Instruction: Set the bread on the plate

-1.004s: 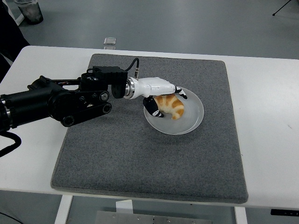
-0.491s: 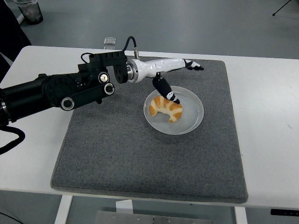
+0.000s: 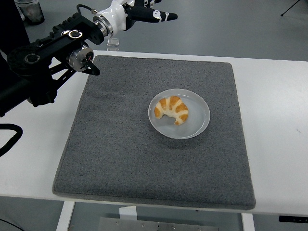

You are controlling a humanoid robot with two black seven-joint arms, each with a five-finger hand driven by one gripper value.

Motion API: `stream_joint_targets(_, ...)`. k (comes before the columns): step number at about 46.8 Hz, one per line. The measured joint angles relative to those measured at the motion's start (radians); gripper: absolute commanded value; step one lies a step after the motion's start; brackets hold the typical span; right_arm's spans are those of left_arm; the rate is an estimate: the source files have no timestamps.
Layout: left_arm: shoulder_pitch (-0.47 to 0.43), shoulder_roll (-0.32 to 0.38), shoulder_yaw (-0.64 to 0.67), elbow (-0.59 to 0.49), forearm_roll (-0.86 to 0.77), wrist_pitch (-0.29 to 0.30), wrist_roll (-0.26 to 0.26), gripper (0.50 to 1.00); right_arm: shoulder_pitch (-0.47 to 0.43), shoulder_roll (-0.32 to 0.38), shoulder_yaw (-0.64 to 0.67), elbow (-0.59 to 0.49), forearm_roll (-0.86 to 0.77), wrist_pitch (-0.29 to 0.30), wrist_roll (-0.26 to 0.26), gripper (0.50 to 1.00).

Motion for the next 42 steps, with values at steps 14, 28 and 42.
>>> stream_joint_targets(14, 0.069, 0.057, -0.013, 0.083, -0.313, -0.01, 0.004, 0.992, 0.0, 0.0, 0.0, 0.0, 0.0, 0.0, 0.0, 0.952)
stream_joint_targets(28, 0.177, 0.145, -0.014, 0.087, -0.562, -0.184, 0.075, 0.992, 0.0, 0.0, 0.0, 0.0, 0.0, 0.0, 0.0, 0.952)
stream_joint_targets(42, 0.258, 0.171, -0.089, 0.175, -0.631, -0.352, 0.038, 0.994, 0.0, 0.0, 0.001, 0.0, 0.0, 0.001, 0.0, 0.954)
